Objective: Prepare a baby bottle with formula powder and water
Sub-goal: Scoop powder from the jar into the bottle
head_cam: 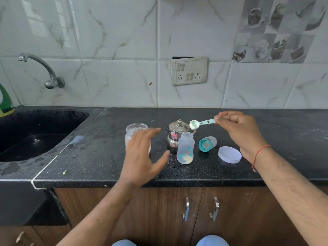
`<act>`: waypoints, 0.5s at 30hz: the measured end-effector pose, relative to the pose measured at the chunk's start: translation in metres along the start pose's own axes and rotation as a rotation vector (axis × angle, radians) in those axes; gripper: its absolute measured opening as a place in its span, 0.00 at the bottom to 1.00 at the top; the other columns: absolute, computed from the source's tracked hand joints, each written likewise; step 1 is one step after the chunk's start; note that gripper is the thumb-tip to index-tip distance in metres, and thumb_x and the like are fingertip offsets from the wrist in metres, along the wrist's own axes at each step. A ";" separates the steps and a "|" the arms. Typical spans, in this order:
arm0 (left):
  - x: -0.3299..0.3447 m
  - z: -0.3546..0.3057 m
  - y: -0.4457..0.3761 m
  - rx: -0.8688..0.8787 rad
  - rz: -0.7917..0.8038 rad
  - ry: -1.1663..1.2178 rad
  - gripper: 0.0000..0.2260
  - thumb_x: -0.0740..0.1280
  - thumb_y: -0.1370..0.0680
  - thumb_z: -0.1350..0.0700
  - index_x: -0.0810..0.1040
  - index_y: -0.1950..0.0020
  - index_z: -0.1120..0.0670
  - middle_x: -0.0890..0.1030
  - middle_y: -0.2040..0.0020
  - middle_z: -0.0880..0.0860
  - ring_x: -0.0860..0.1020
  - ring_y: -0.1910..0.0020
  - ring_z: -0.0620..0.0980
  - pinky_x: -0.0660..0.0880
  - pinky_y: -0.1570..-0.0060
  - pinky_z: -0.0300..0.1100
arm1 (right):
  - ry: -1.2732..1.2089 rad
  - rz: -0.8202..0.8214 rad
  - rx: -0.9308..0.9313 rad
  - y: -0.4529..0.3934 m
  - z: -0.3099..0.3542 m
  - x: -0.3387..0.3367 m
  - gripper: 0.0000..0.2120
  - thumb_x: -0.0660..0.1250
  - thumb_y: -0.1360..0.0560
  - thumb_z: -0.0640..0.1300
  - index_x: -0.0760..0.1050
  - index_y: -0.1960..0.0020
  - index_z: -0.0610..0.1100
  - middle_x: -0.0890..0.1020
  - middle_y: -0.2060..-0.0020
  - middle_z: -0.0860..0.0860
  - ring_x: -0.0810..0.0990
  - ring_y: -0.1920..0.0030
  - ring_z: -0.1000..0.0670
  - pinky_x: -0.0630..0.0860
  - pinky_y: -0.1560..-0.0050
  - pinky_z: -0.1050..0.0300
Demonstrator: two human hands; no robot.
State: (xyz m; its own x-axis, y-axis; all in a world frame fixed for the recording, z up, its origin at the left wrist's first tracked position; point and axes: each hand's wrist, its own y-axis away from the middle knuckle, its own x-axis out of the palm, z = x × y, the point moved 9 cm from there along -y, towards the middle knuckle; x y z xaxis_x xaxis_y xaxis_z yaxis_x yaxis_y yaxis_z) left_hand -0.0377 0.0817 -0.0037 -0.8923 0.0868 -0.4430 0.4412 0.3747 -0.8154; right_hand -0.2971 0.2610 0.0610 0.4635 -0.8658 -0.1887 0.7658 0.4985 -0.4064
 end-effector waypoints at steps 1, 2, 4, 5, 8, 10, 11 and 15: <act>0.020 -0.005 0.000 -0.080 0.110 0.084 0.29 0.78 0.22 0.44 0.74 0.23 0.49 0.79 0.31 0.44 0.76 0.32 0.39 0.71 0.26 0.41 | 0.009 -0.011 -0.005 0.000 -0.001 -0.003 0.03 0.76 0.21 0.44 0.88 0.53 0.47 0.83 0.44 0.53 0.80 0.49 0.60 0.73 0.49 0.67; 0.037 -0.006 0.001 -0.176 0.195 0.146 0.30 0.78 0.22 0.42 0.74 0.23 0.47 0.79 0.32 0.41 0.77 0.35 0.36 0.76 0.31 0.40 | 0.020 -0.021 -0.010 0.001 -0.001 -0.005 0.03 0.76 0.21 0.44 0.88 0.53 0.47 0.83 0.44 0.53 0.80 0.50 0.60 0.74 0.49 0.66; 0.064 -0.002 0.001 -0.311 0.262 0.176 0.33 0.78 0.23 0.38 0.74 0.22 0.46 0.80 0.32 0.40 0.79 0.38 0.36 0.81 0.36 0.42 | 0.050 -0.041 -0.023 0.001 -0.002 -0.008 0.04 0.76 0.21 0.45 0.88 0.52 0.46 0.83 0.45 0.55 0.80 0.50 0.60 0.75 0.49 0.65; 0.074 0.001 -0.001 -0.361 0.294 0.186 0.35 0.79 0.25 0.37 0.75 0.21 0.46 0.81 0.33 0.40 0.80 0.39 0.37 0.82 0.36 0.43 | 0.064 -0.050 -0.030 0.001 -0.002 -0.008 0.04 0.76 0.21 0.45 0.89 0.51 0.46 0.82 0.45 0.55 0.80 0.50 0.60 0.76 0.49 0.65; 0.094 0.009 -0.005 -0.488 0.350 0.297 0.34 0.82 0.28 0.36 0.79 0.25 0.45 0.85 0.40 0.38 0.83 0.42 0.37 0.83 0.37 0.44 | 0.123 -0.068 -0.067 0.002 -0.001 -0.007 0.06 0.76 0.21 0.47 0.89 0.50 0.45 0.82 0.45 0.56 0.80 0.49 0.60 0.74 0.50 0.65; 0.101 0.016 -0.006 -0.525 0.353 0.354 0.29 0.83 0.31 0.35 0.84 0.33 0.43 0.88 0.45 0.38 0.85 0.45 0.39 0.84 0.39 0.46 | 0.160 -0.077 -0.095 0.002 0.000 -0.005 0.07 0.77 0.22 0.48 0.89 0.50 0.45 0.82 0.46 0.58 0.80 0.48 0.60 0.75 0.48 0.63; 0.103 0.017 -0.006 -0.524 0.352 0.367 0.29 0.84 0.31 0.35 0.85 0.34 0.43 0.88 0.46 0.39 0.86 0.46 0.40 0.85 0.39 0.46 | 0.176 -0.077 -0.108 0.002 0.001 -0.004 0.07 0.77 0.22 0.49 0.89 0.50 0.46 0.82 0.46 0.59 0.80 0.47 0.60 0.76 0.47 0.62; 0.101 0.017 -0.005 -0.510 0.334 0.402 0.26 0.85 0.29 0.41 0.86 0.32 0.43 0.89 0.46 0.38 0.86 0.45 0.38 0.84 0.39 0.44 | 0.252 -0.074 -0.172 0.004 0.007 0.002 0.06 0.77 0.22 0.50 0.89 0.51 0.48 0.82 0.46 0.60 0.80 0.44 0.60 0.72 0.46 0.67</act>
State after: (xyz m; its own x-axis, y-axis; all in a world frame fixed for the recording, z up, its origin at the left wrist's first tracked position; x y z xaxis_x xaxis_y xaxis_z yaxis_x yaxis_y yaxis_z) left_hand -0.1283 0.0727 -0.0509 -0.7270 0.5674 -0.3867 0.6845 0.6439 -0.3419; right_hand -0.2899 0.2618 0.0655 0.2679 -0.8938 -0.3596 0.6966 0.4375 -0.5686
